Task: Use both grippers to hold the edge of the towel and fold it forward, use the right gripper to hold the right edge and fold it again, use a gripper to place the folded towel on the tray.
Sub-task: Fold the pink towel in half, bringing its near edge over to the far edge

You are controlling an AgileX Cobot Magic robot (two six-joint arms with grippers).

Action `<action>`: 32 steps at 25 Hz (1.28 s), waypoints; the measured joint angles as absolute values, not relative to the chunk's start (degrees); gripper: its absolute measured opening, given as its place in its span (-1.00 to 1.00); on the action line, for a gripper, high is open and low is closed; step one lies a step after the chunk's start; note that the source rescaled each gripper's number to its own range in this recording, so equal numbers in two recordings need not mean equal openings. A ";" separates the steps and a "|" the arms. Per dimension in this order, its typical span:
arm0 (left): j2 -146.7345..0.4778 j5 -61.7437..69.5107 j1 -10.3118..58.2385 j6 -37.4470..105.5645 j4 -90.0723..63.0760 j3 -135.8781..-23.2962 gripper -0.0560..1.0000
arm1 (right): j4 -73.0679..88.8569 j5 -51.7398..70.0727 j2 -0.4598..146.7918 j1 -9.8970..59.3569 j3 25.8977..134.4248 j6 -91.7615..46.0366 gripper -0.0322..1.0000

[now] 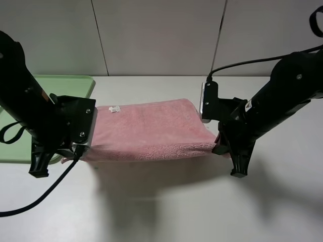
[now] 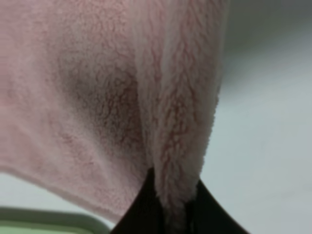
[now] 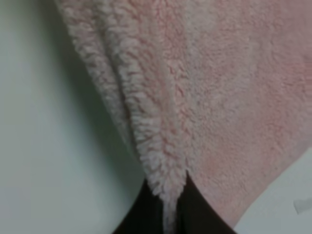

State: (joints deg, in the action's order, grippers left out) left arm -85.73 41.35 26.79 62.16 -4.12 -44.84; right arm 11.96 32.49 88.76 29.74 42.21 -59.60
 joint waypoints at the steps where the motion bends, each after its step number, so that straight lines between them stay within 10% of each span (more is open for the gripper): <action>1: -84.99 41.86 26.79 62.01 -4.28 -44.84 -0.89 | 11.88 33.19 87.83 29.74 42.21 -59.00 -0.94; 32: -77.41 53.77 27.18 49.23 -7.44 -48.43 -0.89 | 9.43 45.33 72.60 29.92 42.35 -47.20 -0.94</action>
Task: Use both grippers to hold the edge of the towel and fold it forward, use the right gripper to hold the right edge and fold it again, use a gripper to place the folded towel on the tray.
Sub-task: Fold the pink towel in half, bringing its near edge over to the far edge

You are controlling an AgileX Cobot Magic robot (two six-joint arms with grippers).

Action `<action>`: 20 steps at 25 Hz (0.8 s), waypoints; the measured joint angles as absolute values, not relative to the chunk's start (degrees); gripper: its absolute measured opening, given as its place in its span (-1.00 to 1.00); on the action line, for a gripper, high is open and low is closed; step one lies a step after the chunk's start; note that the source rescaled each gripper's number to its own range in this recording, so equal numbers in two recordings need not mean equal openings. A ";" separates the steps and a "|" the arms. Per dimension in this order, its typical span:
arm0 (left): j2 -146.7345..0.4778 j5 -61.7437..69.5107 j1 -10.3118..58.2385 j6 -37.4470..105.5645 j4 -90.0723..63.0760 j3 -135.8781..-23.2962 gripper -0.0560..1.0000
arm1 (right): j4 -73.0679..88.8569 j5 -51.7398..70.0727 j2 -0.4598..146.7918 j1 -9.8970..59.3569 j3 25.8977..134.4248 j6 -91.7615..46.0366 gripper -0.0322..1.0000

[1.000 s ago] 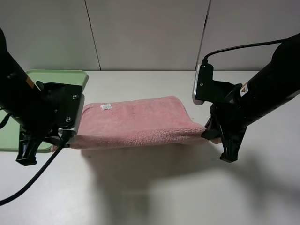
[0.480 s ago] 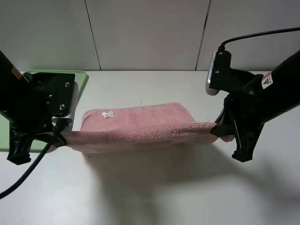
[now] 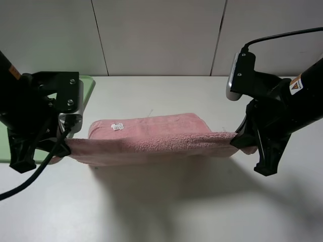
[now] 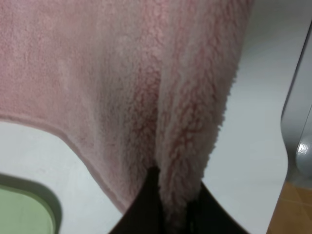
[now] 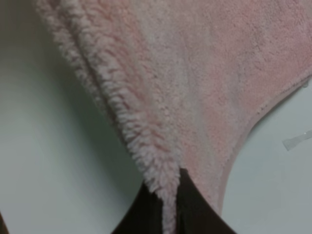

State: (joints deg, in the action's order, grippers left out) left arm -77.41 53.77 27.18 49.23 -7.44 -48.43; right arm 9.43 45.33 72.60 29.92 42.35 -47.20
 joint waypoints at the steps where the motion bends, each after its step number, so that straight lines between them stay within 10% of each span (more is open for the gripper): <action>1: -77.41 53.77 27.18 48.28 -7.44 -48.43 -0.89 | 9.40 45.20 72.60 29.92 42.35 -47.18 -0.94; 20: -79.56 51.38 27.24 37.94 -1.46 -49.11 -0.89 | 9.66 41.05 77.29 30.26 42.40 -46.06 -0.94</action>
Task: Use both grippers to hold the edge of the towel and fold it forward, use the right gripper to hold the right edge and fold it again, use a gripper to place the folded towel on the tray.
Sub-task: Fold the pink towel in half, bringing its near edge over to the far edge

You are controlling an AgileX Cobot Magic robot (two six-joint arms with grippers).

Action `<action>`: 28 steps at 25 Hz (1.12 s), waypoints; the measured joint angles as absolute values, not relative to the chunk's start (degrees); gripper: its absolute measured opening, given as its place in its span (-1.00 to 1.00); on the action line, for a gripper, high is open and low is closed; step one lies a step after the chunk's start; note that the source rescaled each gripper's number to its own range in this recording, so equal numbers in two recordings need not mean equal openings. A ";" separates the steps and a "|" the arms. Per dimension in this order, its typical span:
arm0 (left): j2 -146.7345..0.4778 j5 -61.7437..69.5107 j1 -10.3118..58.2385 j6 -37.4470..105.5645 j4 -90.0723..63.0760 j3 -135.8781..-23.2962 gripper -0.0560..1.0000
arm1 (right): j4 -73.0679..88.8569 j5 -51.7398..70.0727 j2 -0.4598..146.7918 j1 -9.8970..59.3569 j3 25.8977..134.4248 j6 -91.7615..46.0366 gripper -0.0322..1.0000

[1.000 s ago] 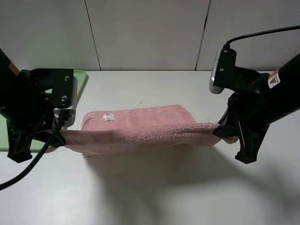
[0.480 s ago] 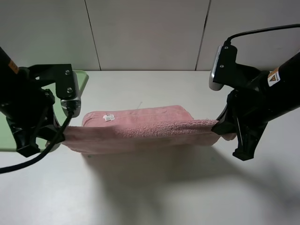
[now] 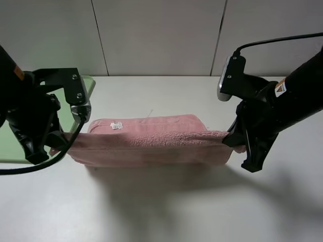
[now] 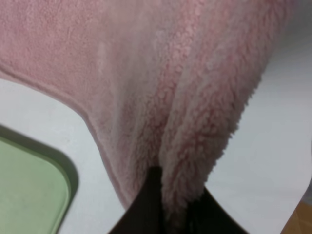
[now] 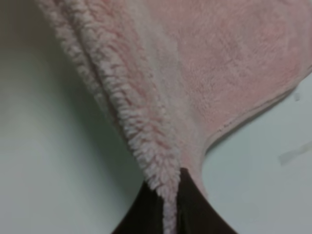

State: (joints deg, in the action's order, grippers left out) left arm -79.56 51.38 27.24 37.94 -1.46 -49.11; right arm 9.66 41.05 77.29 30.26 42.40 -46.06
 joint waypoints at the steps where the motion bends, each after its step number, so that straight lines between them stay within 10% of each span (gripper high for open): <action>1: -80.55 51.46 27.24 37.67 -1.39 -49.51 -0.89 | 9.61 40.92 78.00 30.26 42.40 -46.01 -0.94; 28: -100.91 52.88 27.00 36.79 6.26 -64.61 -0.89 | 5.02 42.56 95.63 28.13 56.45 -48.61 -0.94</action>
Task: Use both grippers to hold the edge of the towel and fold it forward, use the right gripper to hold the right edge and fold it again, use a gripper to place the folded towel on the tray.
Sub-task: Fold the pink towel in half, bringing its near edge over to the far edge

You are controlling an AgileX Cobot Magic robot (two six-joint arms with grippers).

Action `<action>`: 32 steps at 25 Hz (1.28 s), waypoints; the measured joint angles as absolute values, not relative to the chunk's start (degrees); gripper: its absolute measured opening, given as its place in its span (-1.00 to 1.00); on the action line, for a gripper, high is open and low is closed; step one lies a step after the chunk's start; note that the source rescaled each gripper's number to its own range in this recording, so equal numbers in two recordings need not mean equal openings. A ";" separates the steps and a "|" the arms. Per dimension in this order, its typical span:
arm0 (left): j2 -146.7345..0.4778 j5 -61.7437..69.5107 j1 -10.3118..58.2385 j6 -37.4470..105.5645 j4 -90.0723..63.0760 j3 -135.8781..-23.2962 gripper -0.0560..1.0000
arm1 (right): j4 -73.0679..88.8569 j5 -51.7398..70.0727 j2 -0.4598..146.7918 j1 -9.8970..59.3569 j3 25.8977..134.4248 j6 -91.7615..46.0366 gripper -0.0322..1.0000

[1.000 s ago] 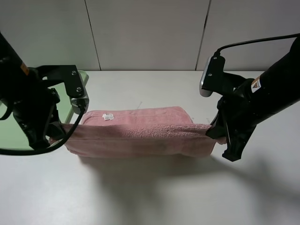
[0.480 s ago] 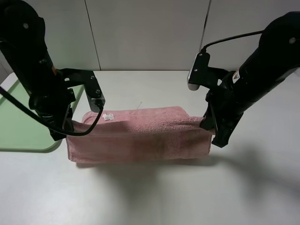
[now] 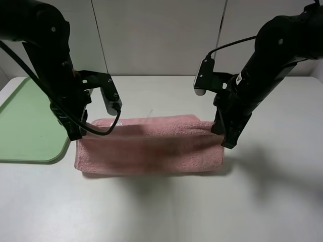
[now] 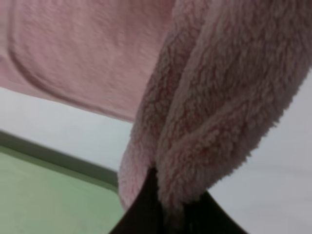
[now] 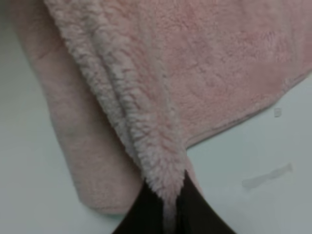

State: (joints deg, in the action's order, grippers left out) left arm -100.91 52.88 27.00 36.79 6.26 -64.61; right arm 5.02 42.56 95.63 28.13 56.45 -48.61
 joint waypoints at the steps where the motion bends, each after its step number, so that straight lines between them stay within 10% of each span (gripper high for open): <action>1: -101.27 52.37 27.00 36.79 6.52 -64.76 -0.89 | 5.14 42.56 96.06 27.58 56.95 -48.67 -0.94; 32: -105.13 44.69 25.63 32.36 9.46 -65.12 -0.89 | 6.30 33.15 100.82 25.08 58.10 -51.75 -0.94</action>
